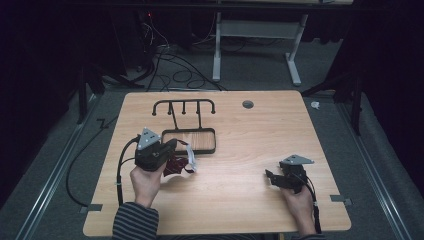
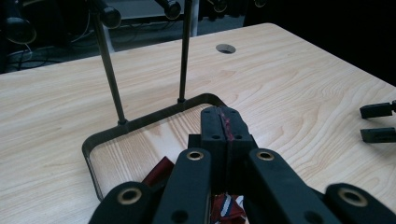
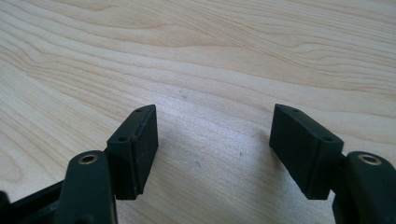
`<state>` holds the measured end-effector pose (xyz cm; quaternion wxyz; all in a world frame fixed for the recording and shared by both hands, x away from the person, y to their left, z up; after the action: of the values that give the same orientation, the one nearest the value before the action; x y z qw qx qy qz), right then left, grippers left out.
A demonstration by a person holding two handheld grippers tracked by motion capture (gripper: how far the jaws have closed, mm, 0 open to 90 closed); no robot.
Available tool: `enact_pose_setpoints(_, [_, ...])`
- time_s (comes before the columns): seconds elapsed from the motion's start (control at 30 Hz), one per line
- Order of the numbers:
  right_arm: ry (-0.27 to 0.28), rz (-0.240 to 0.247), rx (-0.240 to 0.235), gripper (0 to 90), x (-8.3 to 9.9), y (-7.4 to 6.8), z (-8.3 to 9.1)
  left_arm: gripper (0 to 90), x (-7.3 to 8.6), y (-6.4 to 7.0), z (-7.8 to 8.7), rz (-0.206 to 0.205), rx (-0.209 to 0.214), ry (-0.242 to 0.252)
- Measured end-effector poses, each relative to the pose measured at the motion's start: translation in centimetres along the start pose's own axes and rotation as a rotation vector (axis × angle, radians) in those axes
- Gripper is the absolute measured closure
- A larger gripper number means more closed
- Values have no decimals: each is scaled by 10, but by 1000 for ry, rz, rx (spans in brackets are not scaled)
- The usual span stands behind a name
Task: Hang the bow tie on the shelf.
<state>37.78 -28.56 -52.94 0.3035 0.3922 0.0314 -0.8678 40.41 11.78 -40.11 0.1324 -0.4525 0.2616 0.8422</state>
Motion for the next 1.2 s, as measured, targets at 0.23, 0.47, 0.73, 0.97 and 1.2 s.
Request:
enact_pose_setpoints(0.23, [2,0,0,339,0,0,0,896,-8,4,3,-15,2,17])
enact_pose_setpoints(0.47, [3,1,0,338,0,1,0,896,-15,5,4,-24,-4,23])
enact_pose_setpoints(0.73, [3,-3,0,338,0,0,0,896,-21,7,4,-43,-12,27])
enact_pose_setpoints(0.97, [1,-2,0,338,0,0,0,896,-30,9,3,-53,-7,33])
enact_pose_setpoints(1.2, [4,2,-1,338,0,1,0,896,-37,11,-2,-64,-8,27])
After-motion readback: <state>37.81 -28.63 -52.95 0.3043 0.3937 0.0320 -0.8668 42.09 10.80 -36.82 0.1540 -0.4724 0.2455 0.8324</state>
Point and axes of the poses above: each handheld gripper's, and its own axes: z roughly backward along the jaws, x roughly out of its underside, y roughly to its right, the point moved 4 cm from there along -z, roughly forward along the jaws, and after that the axes turned 15 degrees about z, right-handed, at the moved point
